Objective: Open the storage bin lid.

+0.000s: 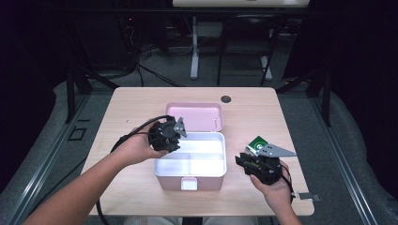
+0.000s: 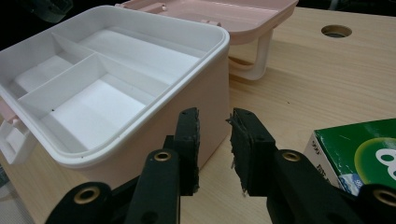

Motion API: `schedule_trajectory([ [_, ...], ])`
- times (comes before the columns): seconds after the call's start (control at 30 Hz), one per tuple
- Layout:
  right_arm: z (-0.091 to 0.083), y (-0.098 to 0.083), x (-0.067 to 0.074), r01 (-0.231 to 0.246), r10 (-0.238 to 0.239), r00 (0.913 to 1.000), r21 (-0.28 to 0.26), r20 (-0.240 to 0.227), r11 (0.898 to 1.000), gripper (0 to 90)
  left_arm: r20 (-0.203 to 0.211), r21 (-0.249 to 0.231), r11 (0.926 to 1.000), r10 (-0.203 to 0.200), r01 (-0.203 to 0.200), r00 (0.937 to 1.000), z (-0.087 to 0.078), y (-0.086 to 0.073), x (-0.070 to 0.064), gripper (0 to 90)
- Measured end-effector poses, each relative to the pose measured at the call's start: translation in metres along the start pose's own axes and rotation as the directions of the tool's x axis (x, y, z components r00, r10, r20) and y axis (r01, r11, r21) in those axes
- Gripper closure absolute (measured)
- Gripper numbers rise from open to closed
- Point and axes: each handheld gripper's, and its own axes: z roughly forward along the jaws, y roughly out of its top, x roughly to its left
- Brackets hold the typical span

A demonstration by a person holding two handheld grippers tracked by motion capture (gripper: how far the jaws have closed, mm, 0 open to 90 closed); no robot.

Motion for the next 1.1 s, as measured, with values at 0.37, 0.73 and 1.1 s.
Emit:
schedule_trajectory([
  [0.37, 0.001, 0.001, 0.001, 0.002, -0.002, 1.0000, 0.002, -0.002, 1.000, 70.9, 0.018, 0.073, 0.9955, 0.060, -0.062, 0.9980, 0.013, 0.009, -0.009, 77.7],
  [0.73, 0.000, -0.002, -0.002, -0.008, 0.008, 1.0000, 0.002, 0.001, 1.000, 70.8, 0.042, 0.126, 0.9837, 0.124, -0.129, 0.9914, 0.030, 0.023, -0.016, 77.6],
  [1.1, -0.001, -0.006, -0.004, -0.019, 0.019, 0.9998, 0.004, 0.002, 1.000, 70.7, 0.039, 0.147, 0.9778, 0.145, -0.149, 0.9886, 0.040, 0.028, -0.018, 81.3],
])
